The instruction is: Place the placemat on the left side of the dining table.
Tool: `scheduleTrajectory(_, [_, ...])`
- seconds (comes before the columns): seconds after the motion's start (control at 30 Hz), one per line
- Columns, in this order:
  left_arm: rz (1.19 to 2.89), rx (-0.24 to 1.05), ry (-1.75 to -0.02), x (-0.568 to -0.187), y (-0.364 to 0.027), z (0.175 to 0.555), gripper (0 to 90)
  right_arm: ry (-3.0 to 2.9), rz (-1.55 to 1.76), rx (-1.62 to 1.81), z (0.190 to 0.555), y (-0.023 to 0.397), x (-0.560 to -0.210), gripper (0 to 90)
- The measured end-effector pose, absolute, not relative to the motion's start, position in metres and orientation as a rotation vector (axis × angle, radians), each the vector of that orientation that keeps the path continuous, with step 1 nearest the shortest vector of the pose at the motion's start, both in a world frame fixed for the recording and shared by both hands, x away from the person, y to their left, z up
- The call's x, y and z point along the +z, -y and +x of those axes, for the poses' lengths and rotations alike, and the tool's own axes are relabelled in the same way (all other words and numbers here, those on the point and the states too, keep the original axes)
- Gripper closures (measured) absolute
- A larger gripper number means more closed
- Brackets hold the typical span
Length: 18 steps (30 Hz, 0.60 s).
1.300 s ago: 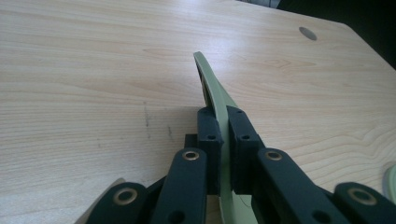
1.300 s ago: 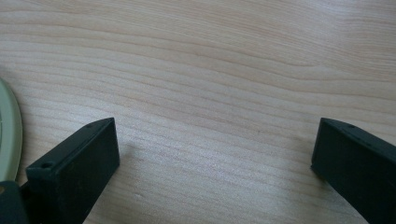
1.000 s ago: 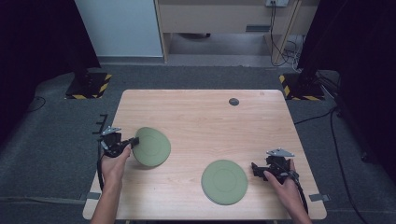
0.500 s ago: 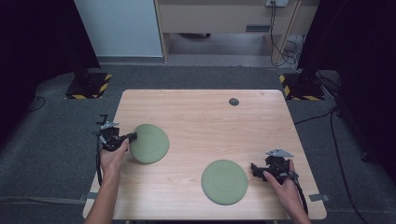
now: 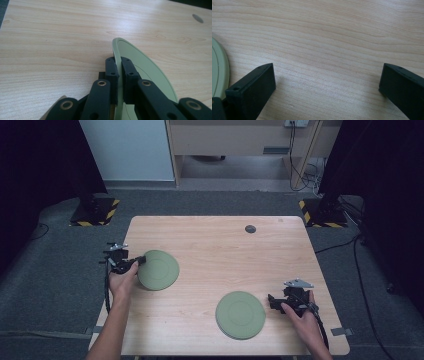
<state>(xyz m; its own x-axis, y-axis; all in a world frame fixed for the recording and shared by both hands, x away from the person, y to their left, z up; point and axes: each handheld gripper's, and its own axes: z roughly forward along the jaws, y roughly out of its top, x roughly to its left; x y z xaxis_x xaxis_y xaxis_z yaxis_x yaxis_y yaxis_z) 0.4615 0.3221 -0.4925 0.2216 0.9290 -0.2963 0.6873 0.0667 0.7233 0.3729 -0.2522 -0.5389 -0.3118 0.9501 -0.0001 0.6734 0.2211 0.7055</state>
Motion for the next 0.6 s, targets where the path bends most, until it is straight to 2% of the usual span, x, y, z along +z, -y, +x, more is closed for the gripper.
scheduleTrajectory(0.5, [1.728,0.355,-1.551,-0.497,-0.330,0.475,83.6,-2.063,1.497,0.855,0.373,0.252,-0.539,0.9])
scheduleTrajectory(0.6, [1.751,0.372,-1.553,-0.497,-0.330,0.477,81.0,-2.064,1.496,0.855,0.373,0.252,-0.539,0.9])
